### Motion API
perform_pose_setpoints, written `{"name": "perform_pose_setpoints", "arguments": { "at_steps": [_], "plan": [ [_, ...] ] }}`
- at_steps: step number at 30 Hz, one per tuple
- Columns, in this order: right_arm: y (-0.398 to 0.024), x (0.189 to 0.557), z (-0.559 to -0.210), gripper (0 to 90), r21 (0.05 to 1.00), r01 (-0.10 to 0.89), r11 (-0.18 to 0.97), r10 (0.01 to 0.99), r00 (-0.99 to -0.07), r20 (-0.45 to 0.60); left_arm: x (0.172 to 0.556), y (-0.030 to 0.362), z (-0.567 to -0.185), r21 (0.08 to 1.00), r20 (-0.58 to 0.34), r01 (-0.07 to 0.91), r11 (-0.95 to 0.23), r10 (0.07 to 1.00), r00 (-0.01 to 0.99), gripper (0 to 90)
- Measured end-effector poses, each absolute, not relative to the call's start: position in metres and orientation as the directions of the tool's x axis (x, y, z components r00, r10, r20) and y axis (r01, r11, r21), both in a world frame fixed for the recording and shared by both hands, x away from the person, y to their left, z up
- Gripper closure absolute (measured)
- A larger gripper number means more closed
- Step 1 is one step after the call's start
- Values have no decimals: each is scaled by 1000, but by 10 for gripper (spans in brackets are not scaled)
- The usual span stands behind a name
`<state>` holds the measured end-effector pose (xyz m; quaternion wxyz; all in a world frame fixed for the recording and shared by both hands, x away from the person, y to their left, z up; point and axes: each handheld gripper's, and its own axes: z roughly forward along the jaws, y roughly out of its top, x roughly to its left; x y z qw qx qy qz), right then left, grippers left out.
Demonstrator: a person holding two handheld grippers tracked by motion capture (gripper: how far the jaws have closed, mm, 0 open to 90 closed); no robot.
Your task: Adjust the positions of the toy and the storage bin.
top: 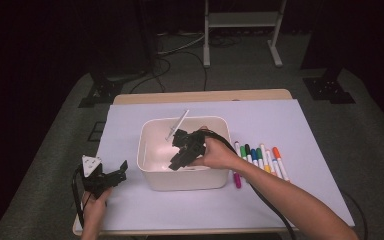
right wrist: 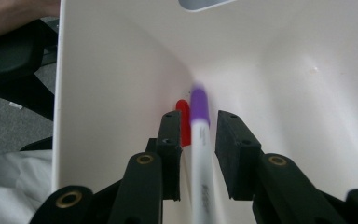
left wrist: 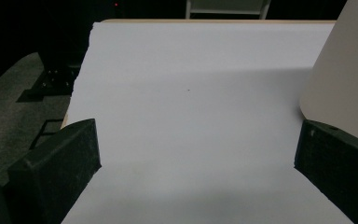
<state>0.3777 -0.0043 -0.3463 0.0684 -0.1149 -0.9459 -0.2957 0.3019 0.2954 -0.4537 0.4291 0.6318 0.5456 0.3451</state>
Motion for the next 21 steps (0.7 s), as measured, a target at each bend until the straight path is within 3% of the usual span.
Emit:
{"name": "perform_pose_setpoints", "arguments": {
  "at_steps": [9, 21],
  "plan": [
    [-32, 372, -316, 681, 623, 268, 735, 212, -963, 164, 302, 295, -454, 918, -33, 396, -36, 985, 167, 0],
    [-123, 361, -286, 605, 706, 324, 630, 328, -935, 136, 301, 295, -454, 918, -25, 394, -44, 985, 169, 0]
  ]
}}
